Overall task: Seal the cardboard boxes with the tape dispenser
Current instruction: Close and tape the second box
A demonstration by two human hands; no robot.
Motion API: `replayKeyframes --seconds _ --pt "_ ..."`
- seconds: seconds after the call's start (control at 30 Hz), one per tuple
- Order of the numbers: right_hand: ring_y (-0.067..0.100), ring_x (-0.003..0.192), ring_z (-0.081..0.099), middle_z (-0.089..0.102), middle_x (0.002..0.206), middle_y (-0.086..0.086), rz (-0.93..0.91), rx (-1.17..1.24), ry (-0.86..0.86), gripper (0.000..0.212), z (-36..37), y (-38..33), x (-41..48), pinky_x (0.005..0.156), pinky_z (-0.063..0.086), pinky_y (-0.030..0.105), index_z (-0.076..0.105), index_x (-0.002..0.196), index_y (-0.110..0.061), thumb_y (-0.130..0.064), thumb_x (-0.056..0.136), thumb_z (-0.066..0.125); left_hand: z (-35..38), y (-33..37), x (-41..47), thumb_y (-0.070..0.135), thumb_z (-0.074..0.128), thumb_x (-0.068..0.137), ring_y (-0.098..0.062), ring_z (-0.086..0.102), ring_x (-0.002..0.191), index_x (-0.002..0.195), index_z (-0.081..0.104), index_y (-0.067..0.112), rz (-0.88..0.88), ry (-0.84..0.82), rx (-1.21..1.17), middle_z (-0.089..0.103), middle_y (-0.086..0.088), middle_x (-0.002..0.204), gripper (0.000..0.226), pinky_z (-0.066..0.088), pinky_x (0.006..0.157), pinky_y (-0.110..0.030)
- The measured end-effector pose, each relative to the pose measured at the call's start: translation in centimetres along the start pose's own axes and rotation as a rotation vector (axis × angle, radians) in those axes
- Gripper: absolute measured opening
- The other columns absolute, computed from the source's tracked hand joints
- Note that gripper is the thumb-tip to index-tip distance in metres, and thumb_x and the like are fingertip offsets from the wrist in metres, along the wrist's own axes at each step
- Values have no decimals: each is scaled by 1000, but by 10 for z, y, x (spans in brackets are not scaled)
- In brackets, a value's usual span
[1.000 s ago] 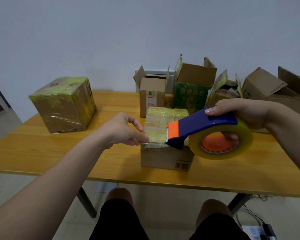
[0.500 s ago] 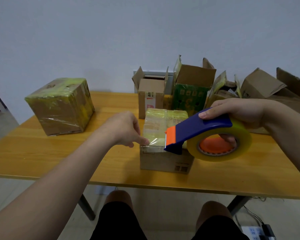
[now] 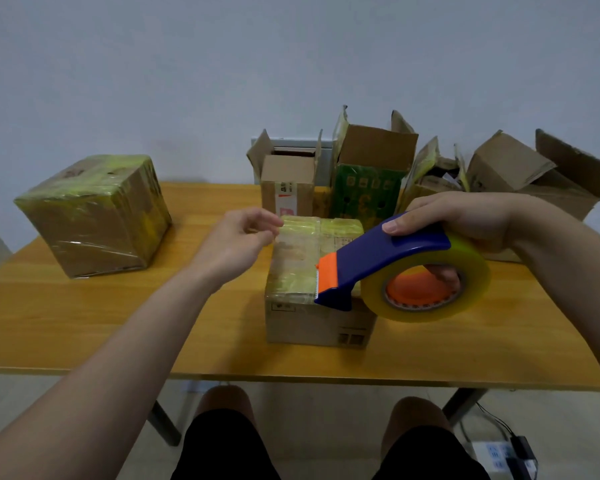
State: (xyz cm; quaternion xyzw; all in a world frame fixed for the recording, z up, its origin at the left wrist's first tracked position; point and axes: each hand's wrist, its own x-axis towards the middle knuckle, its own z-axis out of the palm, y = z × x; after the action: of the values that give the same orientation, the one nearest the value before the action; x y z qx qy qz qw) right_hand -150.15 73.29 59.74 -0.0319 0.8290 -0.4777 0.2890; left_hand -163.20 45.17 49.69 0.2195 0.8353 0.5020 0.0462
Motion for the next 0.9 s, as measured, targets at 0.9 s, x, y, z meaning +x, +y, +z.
replayKeyframes --seconds 0.9 --pt "31 61 65 68 82 26 166 109 -14 67 -42 59 -47 65 58 36 74 110 -3 -59 74 83 72 7 11 82 4 93 -15 21 153 157 30 52 309 -282 740 29 13 166 75 18 122 -49"
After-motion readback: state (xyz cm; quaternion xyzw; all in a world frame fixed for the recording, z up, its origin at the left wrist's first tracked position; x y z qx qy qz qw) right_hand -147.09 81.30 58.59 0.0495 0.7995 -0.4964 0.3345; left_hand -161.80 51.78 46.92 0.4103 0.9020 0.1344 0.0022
